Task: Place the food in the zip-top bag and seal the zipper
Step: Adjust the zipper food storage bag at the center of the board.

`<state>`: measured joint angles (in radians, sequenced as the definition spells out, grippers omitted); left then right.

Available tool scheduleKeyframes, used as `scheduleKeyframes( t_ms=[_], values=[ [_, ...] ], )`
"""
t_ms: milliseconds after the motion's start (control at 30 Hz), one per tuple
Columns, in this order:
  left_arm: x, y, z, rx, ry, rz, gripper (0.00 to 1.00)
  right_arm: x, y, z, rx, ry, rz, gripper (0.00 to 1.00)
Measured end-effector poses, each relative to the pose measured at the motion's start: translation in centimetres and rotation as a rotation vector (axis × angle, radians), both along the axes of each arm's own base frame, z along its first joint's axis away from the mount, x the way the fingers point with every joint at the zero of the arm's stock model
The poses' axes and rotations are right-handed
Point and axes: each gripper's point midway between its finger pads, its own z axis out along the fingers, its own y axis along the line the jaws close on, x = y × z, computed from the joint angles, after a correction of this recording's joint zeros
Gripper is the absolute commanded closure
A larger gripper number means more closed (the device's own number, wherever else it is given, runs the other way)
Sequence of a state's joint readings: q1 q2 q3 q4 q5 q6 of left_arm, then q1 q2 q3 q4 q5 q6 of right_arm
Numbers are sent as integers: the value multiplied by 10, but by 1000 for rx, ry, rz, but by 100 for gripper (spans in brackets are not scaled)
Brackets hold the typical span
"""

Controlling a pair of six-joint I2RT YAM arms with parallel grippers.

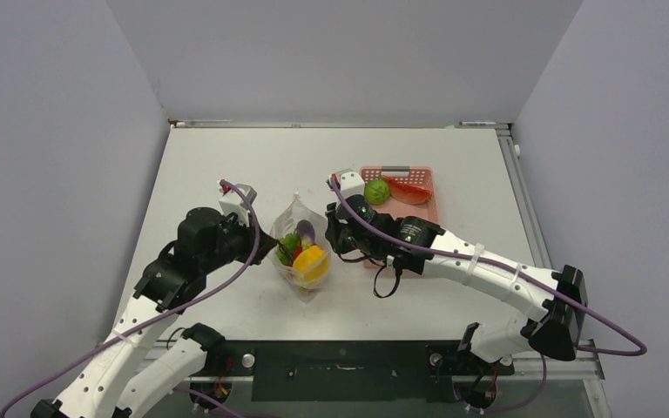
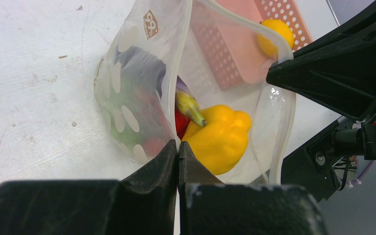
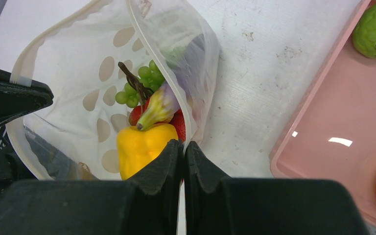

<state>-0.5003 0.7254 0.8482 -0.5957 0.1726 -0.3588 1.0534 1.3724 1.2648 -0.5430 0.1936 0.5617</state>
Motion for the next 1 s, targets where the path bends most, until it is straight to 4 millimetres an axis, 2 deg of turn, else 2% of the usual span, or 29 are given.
scheduleKeyframes(
  t_ms=[100, 200, 367, 567, 700, 867, 1000],
  values=[
    [-1, 1, -9, 9, 18, 0, 100, -1, -1, -6, -9, 6, -1, 90],
    [-2, 1, -14, 12, 23, 0, 100, 1, 1, -3, 3, -1, -1, 86],
    [-4, 3, -15, 13, 18, 4, 100, 1, 1, 4, 24, -15, -1, 73],
    [-6, 4, -13, 8, 6, 3, 100, 5, -3, 25, 52, -60, -19, 62],
    [-6, 5, -14, 10, 6, 3, 100, 12, -16, 44, 77, -104, -53, 54],
    [-6, 5, -15, 13, 7, 6, 100, 23, -38, 62, 90, -153, -119, 30],
    [-6, 5, -15, 13, 7, 6, 100, 31, -54, 67, 71, -180, -167, 2]
  ],
)
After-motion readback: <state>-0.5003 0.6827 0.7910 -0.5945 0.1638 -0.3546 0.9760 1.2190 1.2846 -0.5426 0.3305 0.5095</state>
